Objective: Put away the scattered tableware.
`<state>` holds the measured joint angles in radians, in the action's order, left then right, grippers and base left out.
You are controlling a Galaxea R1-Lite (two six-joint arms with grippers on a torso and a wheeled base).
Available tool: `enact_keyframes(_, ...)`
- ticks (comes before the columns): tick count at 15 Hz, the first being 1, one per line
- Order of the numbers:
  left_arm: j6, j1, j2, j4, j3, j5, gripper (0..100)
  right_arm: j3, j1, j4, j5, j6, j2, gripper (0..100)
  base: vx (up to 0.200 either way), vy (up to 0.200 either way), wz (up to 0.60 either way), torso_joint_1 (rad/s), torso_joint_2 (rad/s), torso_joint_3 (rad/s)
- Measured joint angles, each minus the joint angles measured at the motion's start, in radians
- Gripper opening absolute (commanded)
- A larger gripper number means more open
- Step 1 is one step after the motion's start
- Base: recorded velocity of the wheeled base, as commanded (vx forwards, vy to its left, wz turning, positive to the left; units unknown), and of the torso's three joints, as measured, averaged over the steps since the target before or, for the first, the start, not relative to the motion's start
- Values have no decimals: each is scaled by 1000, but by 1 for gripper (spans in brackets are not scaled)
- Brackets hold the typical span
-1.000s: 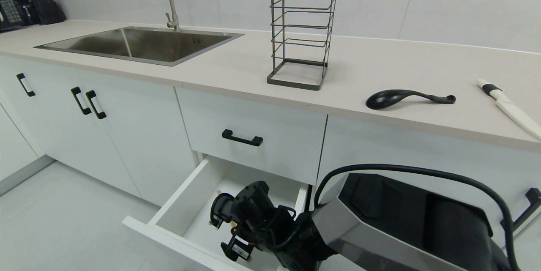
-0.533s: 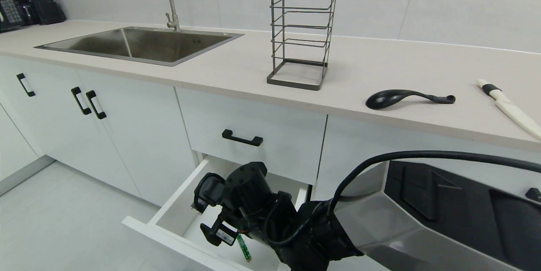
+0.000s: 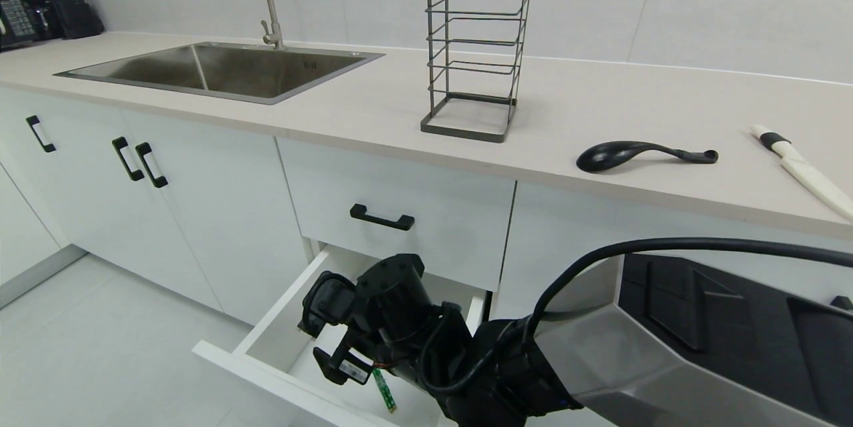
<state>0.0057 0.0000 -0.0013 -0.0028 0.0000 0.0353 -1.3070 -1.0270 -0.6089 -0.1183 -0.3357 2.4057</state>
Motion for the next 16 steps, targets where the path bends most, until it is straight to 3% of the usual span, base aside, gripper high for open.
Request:
enact_keyframes(7,0,0,0,1,0,0,100,-1,-3,1,0,-2,-1,100,0,0,0,53,-16,-23)
enact_keyframes(16,0,0,0,0,0,0,100,1,-8,2,1,-1,0,100,0,0,0,218,-504,-215)
